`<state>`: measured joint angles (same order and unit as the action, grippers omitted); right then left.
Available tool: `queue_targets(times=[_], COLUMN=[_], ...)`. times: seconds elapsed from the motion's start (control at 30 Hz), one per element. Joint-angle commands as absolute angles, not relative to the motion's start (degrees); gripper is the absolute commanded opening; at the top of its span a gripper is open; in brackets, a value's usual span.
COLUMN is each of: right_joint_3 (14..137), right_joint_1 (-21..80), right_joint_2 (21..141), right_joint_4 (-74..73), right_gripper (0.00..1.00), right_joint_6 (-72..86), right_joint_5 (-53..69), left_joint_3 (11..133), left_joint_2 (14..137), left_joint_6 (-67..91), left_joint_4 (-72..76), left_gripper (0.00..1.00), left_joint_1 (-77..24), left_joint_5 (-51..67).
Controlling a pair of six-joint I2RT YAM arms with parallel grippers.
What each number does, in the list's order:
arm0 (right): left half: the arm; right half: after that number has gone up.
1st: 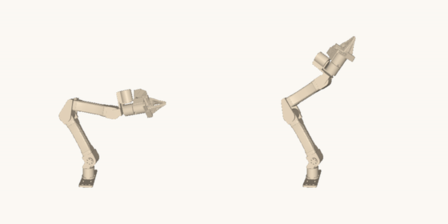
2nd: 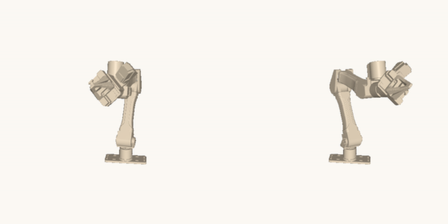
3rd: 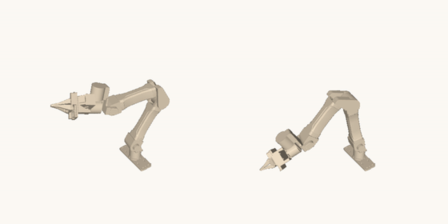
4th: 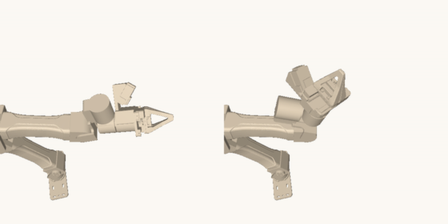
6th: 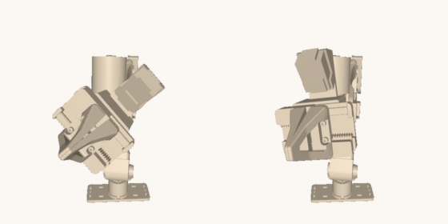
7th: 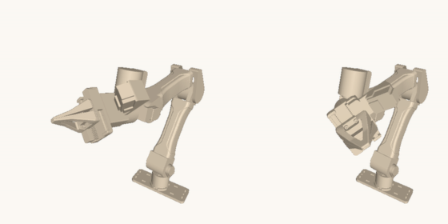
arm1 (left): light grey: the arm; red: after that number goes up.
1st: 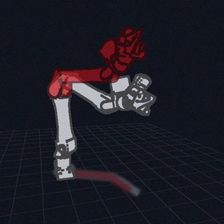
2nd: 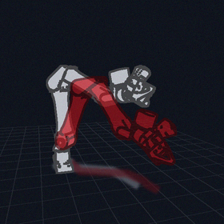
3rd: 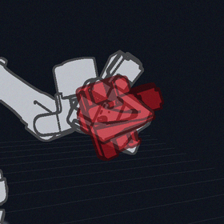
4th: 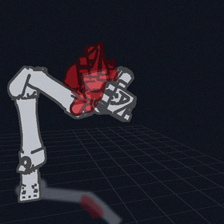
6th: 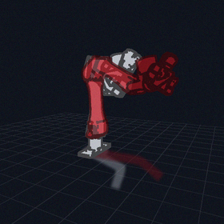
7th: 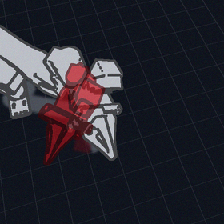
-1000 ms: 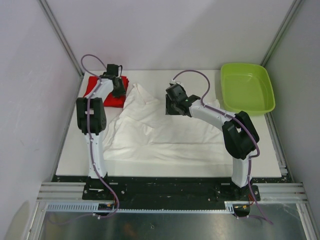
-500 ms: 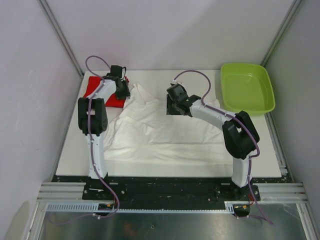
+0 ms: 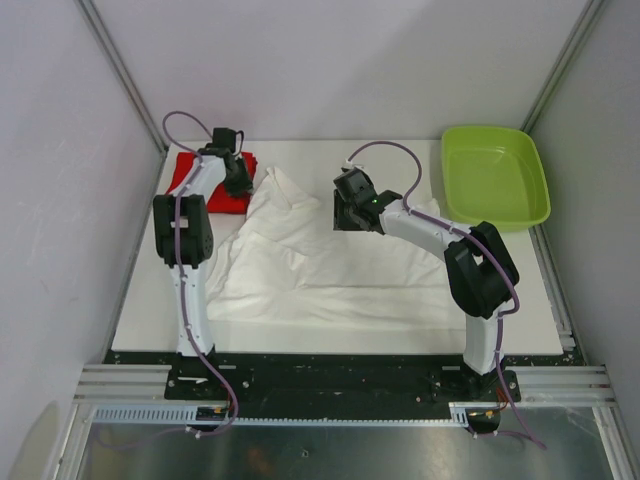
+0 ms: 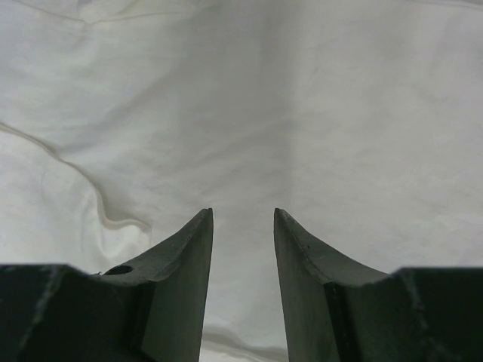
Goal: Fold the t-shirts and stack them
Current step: Fold the flattened tshirt in 1/3 of the way
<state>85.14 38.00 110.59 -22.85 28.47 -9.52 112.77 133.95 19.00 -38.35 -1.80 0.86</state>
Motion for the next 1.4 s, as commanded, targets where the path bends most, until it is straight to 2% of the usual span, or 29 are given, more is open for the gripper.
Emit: queue_targets(times=[0.0,0.37,0.6,0.9,1.37], right_joint_3=[84.9,84.9,84.8,84.8,83.0], right_joint_1=[37.6,36.9,36.3,35.7,33.8], right_joint_2=[110.2,110.3,109.8,109.2,106.1], right_joint_4=[-22.1,-22.4,-23.3,-22.5,-22.5], right_gripper=[0.43,0.42,0.42,0.43,0.43], right_joint_6=[28.1,27.4,26.6,26.7,26.9], right_joint_5=[-10.0,-9.8,-10.1,-9.9,-9.8], left_joint_3=[117.4,126.3,129.7,126.5,114.4], left_joint_2=[136.7,140.8,141.4,134.7,128.8], left_joint_6=[18.0,14.7,14.4,14.6,16.6], left_joint_4=[-41.0,-43.8,-44.6,-44.4,-43.6], left_gripper=[0.38,0.39,0.43,0.44,0.39], left_joint_1=[-0.9,-0.2,2.6,-1.8,-6.1], left_joint_5=[-1.6,-7.5,-6.5,-0.5,-5.3])
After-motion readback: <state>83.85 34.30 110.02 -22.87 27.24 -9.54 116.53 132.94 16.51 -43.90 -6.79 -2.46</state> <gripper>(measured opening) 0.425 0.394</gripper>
